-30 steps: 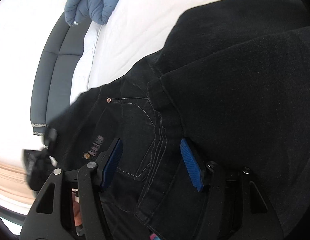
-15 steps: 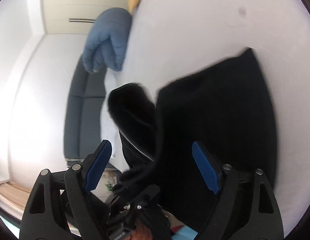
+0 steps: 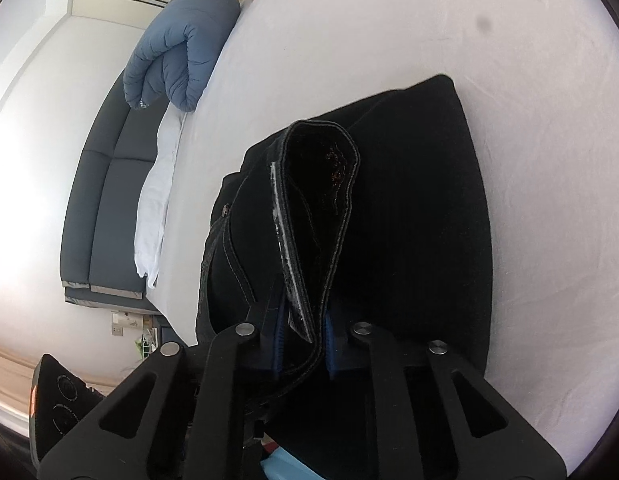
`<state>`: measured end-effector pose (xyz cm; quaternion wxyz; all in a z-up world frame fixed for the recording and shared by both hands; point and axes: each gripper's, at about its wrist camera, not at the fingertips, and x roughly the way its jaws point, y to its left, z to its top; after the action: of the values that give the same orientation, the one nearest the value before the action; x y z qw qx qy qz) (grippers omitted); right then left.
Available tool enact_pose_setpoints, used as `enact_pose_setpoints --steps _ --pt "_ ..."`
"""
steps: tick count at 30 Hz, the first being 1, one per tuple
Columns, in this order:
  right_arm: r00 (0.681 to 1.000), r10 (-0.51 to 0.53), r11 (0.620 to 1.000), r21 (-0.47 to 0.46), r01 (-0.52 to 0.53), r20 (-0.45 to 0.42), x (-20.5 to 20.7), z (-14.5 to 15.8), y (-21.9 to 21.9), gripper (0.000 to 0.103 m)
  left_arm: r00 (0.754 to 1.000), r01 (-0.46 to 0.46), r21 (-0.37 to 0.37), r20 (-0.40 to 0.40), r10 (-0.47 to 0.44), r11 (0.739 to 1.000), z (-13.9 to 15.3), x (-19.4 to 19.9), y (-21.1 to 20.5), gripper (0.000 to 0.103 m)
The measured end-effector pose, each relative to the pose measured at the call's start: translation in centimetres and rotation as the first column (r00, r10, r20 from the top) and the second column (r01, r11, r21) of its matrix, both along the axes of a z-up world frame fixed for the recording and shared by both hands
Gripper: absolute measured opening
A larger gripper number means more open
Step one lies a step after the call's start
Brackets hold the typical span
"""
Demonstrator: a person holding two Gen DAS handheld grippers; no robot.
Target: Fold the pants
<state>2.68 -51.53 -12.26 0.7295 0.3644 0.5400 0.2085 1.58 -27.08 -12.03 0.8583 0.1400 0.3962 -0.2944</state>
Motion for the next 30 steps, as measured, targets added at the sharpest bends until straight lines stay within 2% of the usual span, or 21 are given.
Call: enact_pose_setpoints --steps 4,10,14,20,23,25,27,30 --pt "0.999 -0.015 1.000 -0.001 0.015 0.029 -0.3 1.5 -2.2 0.011 0.999 0.038 0.015 0.032 -0.038 0.999 0.7 -0.1 -1.7 0.017" --pt "0.999 -0.041 0.999 0.004 0.041 0.031 -0.5 1.8 -4.7 0.011 0.997 0.070 0.021 0.026 -0.071 0.997 0.4 -0.4 -2.3 0.017" --pt "0.998 -0.065 0.998 0.022 0.065 0.005 -1.3 0.4 -6.6 0.011 0.996 0.088 0.031 0.005 -0.088 0.996 -0.3 -0.7 -2.3 0.017" --pt "0.995 -0.098 0.995 0.015 0.098 0.007 -1.9 -1.5 -6.2 0.011 0.994 0.102 0.028 -0.031 -0.101 0.994 -1.7 -1.1 -2.4 0.018" --pt "0.994 -0.106 0.994 -0.008 0.107 0.020 -2.7 -1.4 -6.1 0.011 0.993 0.116 0.033 -0.025 -0.115 0.993 -1.9 -1.8 -2.3 0.019" --pt "0.994 -0.105 0.994 -0.031 0.106 0.029 -2.9 -1.4 -5.8 0.011 0.992 0.123 0.020 -0.044 -0.122 0.992 -2.3 -2.0 -2.1 0.026" --pt "0.992 -0.122 0.993 0.008 0.122 0.015 -3.0 -2.0 -6.2 0.013 0.989 0.137 0.005 -0.062 -0.136 0.991 -2.5 -2.3 -1.8 0.048" --pt "0.987 -0.157 0.985 0.073 0.158 -0.024 -3.4 -2.2 -7.2 0.017 0.986 0.136 -0.063 -0.086 -0.142 0.989 -1.5 -3.6 0.1 0.070"
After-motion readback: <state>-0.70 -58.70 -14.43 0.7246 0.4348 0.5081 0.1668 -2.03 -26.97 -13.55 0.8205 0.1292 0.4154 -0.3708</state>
